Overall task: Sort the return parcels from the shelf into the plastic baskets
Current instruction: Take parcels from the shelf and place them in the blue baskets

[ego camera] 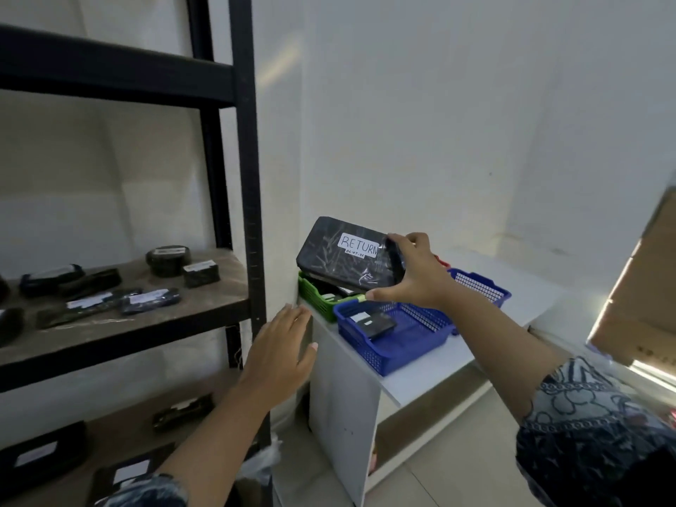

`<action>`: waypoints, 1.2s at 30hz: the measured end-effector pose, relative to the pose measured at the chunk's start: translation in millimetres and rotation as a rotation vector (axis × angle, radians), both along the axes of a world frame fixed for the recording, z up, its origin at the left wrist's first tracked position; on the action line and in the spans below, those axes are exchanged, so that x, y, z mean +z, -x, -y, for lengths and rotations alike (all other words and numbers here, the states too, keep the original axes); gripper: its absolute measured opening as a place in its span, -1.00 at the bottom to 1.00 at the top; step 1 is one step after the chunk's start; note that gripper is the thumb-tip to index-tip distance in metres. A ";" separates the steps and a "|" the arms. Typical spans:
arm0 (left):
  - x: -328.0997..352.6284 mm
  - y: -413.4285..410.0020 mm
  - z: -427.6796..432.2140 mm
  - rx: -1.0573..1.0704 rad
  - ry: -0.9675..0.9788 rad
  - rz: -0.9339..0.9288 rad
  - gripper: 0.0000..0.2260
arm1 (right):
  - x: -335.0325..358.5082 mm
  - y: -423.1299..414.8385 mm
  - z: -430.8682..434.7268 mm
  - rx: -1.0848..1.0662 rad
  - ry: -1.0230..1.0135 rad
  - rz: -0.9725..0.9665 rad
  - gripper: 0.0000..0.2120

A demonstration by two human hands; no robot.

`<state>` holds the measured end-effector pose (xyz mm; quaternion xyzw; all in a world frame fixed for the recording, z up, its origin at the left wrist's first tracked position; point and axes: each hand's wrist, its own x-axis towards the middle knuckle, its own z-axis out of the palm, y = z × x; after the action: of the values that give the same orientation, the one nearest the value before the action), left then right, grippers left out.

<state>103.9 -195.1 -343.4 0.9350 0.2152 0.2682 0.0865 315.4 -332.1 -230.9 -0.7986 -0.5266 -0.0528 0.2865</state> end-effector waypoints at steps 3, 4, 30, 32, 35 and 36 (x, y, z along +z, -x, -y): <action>-13.9 -30.1 -5.6 -0.027 0.036 -0.013 -0.31 | -20.3 -30.0 0.4 -0.034 0.047 -0.037 0.09; -18.8 -40.8 -7.9 -0.036 0.054 -0.019 -0.34 | -27.4 -40.7 -1.1 -0.043 0.057 -0.057 0.09; -137.9 -305.4 -110.3 0.232 0.378 -0.190 -0.47 | -199.0 -323.5 -101.4 -0.305 0.311 -0.322 0.06; -145.5 -319.4 -116.1 0.327 0.408 -0.186 -0.46 | -215.3 -336.8 -106.5 -0.333 0.336 -0.324 0.06; -157.5 -337.0 -122.9 0.455 0.460 -0.172 -0.45 | -238.9 -351.4 -113.5 -0.405 0.361 -0.372 0.08; -161.9 -341.3 -124.6 0.490 0.479 -0.162 -0.46 | -246.0 -353.7 -115.0 -0.431 0.370 -0.383 0.08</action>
<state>445.2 -70.6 -505.3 0.8271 0.4961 0.1478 0.2189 669.1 -217.1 -476.9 -0.9254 -0.2830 0.1354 0.2126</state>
